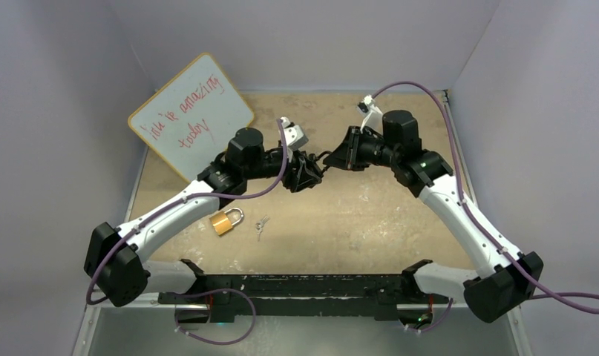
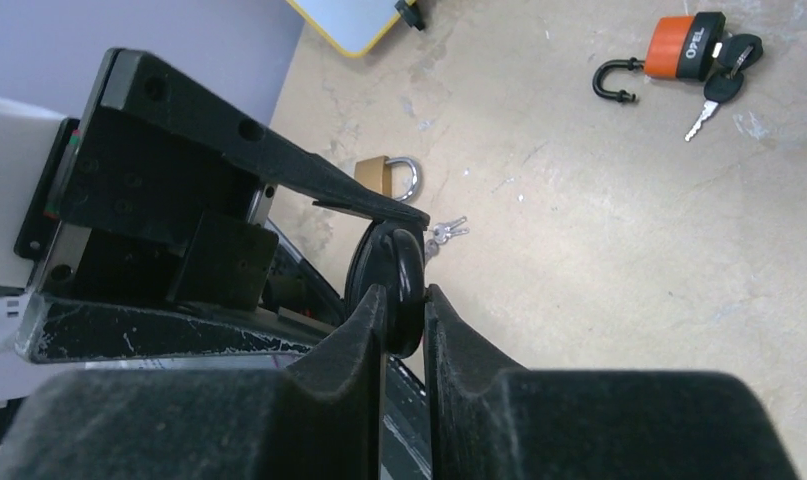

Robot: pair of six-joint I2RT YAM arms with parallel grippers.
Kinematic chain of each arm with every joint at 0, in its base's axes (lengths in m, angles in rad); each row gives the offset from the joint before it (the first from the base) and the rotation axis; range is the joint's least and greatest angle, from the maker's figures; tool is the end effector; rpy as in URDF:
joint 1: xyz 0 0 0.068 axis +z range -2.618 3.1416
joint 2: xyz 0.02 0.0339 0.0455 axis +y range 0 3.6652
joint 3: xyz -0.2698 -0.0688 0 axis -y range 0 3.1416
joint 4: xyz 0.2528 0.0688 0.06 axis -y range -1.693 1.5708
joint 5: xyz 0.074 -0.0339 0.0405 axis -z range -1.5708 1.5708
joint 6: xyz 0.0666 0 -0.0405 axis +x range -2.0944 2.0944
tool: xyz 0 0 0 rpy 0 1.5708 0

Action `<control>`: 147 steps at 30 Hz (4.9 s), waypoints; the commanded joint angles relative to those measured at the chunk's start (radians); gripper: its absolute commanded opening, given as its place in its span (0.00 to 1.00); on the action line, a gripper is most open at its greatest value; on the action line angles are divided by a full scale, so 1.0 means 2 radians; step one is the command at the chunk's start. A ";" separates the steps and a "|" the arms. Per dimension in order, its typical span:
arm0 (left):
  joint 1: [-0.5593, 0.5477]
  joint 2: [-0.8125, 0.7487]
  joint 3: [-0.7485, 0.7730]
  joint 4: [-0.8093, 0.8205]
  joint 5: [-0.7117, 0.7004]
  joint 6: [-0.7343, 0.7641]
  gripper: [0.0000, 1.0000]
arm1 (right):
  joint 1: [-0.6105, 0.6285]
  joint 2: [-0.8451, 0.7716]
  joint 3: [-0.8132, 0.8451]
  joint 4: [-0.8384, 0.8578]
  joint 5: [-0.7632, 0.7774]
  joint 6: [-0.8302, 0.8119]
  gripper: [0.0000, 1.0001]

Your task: Unlock with the key

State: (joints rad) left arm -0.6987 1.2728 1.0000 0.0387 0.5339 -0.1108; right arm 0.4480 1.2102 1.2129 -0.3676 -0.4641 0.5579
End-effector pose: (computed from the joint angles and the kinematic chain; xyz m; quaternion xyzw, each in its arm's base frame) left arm 0.2295 -0.2370 0.3306 0.3758 0.6772 -0.4257 0.4679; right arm 0.2595 0.1578 0.3790 -0.0862 0.8075 0.4320 0.3922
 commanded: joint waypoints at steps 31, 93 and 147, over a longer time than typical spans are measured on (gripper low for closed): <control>0.048 0.143 0.086 0.035 0.327 -0.029 0.16 | -0.012 -0.084 -0.172 0.304 -0.076 -0.013 0.00; 0.061 0.013 -0.019 -0.135 -0.381 -0.156 0.85 | -0.124 0.378 0.080 0.146 0.106 0.018 0.57; 0.257 -0.026 -0.168 -0.376 -0.386 -0.331 0.82 | 0.349 0.411 0.119 0.007 0.326 -0.028 0.76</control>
State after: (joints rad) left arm -0.1917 1.2781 0.6746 -0.6746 -0.1650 -0.6910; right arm 1.1233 1.9968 1.4059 -0.3492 0.0753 0.5041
